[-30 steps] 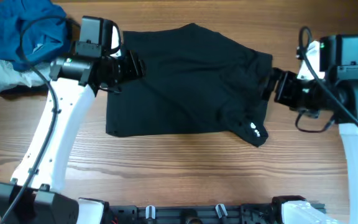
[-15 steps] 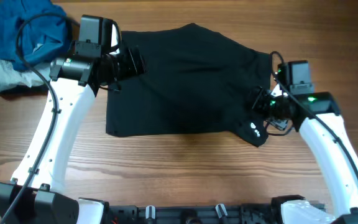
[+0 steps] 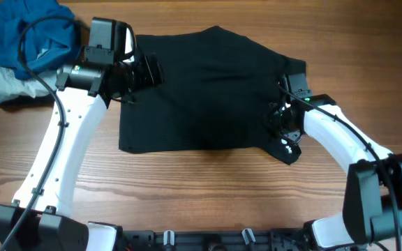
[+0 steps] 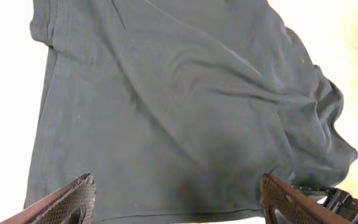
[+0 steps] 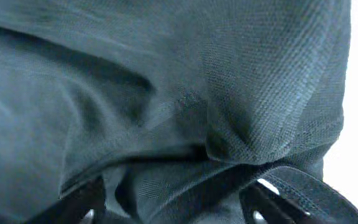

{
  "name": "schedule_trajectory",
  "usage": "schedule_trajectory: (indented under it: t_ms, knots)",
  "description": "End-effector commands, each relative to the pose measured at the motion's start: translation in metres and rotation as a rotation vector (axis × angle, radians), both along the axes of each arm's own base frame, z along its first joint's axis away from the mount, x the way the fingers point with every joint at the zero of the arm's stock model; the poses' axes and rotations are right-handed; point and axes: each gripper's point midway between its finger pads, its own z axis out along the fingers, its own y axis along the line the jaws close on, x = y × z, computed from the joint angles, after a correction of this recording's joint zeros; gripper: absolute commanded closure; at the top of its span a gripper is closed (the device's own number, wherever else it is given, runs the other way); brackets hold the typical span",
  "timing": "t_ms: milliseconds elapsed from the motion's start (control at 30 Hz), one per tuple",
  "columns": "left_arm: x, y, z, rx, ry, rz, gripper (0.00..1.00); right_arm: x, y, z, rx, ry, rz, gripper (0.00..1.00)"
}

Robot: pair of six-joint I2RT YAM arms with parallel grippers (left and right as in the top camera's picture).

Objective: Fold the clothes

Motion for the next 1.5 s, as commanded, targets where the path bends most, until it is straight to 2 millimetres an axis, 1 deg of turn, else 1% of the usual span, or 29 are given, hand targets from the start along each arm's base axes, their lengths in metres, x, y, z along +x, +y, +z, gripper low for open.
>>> schedule_trajectory:
  t_ms: [0, 33, 67, 100, 133, 233, 300, 400, 467, 500, 567, 600, 733, 767, 833, 900, 933, 967, 1000, 1033, 1100, 1133, 1233, 1267, 1300, 1367, 1433, 1467]
  knots:
    - [0.001, 0.003, 0.003, 0.01, -0.011, 0.008, 0.16, -0.001, 0.001, -0.004, -0.001, 0.008, -0.01, 0.5]
    - [0.001, 0.003, 0.003, 0.01, -0.011, 0.008, 0.16, -0.002, 0.002, -0.004, 0.006, 0.01, -0.008, 0.57]
    - [0.001, 0.003, 0.003, 0.01, -0.011, 0.008, 0.16, -0.003, 0.002, -0.004, 0.01, 0.014, -0.007, 0.72]
    - [0.001, 0.003, 0.003, 0.01, -0.011, 0.008, 0.16, -0.005, 0.004, -0.004, 0.016, 0.022, -0.003, 0.81]
    - [0.001, 0.003, 0.003, 0.01, -0.011, 0.008, 0.15, -0.008, 0.004, -0.004, 0.022, 0.034, -0.001, 0.95]
    - [0.001, 0.003, 0.003, 0.01, -0.011, 0.008, 0.15, -0.024, 0.003, 0.001, 0.021, 0.084, 0.0, 0.96]
    - [0.001, 0.003, 0.003, 0.01, -0.01, 0.008, 0.14, -0.039, 0.0, 0.016, 0.013, 0.103, 0.03, 0.96]
    - [0.001, 0.003, 0.003, 0.01, -0.01, 0.008, 0.13, -0.058, 0.002, 0.045, 0.035, 0.109, 0.114, 0.96]
    - [0.001, 0.003, 0.003, 0.01, -0.011, 0.008, 0.12, -0.078, 0.001, 0.065, 0.047, 0.139, 0.135, 0.96]
    - [0.001, 0.003, 0.003, 0.01, -0.011, 0.008, 0.12, -0.086, 0.002, 0.07, 0.058, 0.153, 0.145, 0.96]
    - [0.001, 0.003, 0.003, 0.01, -0.011, 0.008, 0.12, -0.101, 0.009, 0.075, 0.108, 0.191, 0.176, 0.96]
    - [0.001, 0.003, 0.003, 0.01, -0.011, 0.008, 0.11, -0.105, 0.012, 0.076, 0.125, 0.206, 0.193, 0.96]
    - [0.001, 0.003, 0.003, 0.011, -0.011, 0.008, 0.1, -0.118, 0.029, 0.068, 0.163, 0.24, 0.244, 0.96]
    - [0.001, 0.003, 0.003, 0.011, -0.011, 0.008, 0.1, -0.12, 0.034, 0.067, 0.173, 0.245, 0.263, 0.95]
    - [0.001, 0.003, 0.003, 0.011, -0.011, 0.008, 0.09, -0.127, 0.044, 0.065, 0.176, 0.263, 0.3, 0.9]
    - [0.001, 0.003, 0.003, 0.011, -0.011, 0.008, 0.09, -0.132, 0.051, 0.064, 0.172, 0.277, 0.331, 0.7]
    - [0.001, 0.003, 0.003, 0.011, -0.011, 0.008, 0.09, -0.134, 0.055, 0.063, 0.168, 0.284, 0.352, 0.55]
    - [0.001, 0.003, 0.003, 0.011, -0.011, 0.008, 0.09, -0.135, 0.057, 0.063, 0.161, 0.283, 0.358, 0.44]
    - [0.001, 0.003, 0.003, 0.011, -0.011, 0.008, 0.08, -0.134, 0.057, 0.063, 0.158, 0.275, 0.361, 0.38]
    - [0.001, 0.003, 0.003, 0.011, -0.011, 0.008, 0.08, -0.129, 0.058, 0.062, 0.158, 0.254, 0.361, 0.32]
    - [0.001, 0.003, 0.003, 0.012, -0.01, 0.008, 0.08, -0.111, 0.059, 0.064, 0.157, 0.185, 0.355, 0.29]
    - [0.001, 0.003, 0.003, 0.012, -0.008, 0.008, 0.08, -0.098, 0.056, 0.069, 0.137, 0.138, 0.344, 0.28]
    - [0.0, 0.004, 0.002, 0.013, -0.004, 0.008, 0.08, -0.047, 0.04, 0.092, 0.054, -0.047, 0.341, 0.21]
    - [0.0, 0.004, 0.002, 0.013, -0.005, 0.008, 0.07, -0.021, 0.029, 0.106, 0.008, -0.142, 0.329, 0.16]
    - [0.0, 0.004, 0.002, 0.013, -0.005, 0.008, 0.07, -0.002, 0.02, 0.118, -0.026, -0.216, 0.31, 0.14]
    - [0.0, 0.003, 0.002, 0.012, -0.004, 0.008, 0.07, 0.047, -0.005, 0.143, -0.068, -0.402, 0.251, 0.13]
    - [0.0, 0.003, 0.002, 0.012, -0.003, 0.008, 0.07, 0.076, -0.021, 0.15, -0.059, -0.498, 0.218, 0.13]
    - [0.0, 0.003, 0.002, 0.012, -0.003, 0.008, 0.07, 0.091, -0.023, 0.15, -0.035, -0.542, 0.242, 0.13]
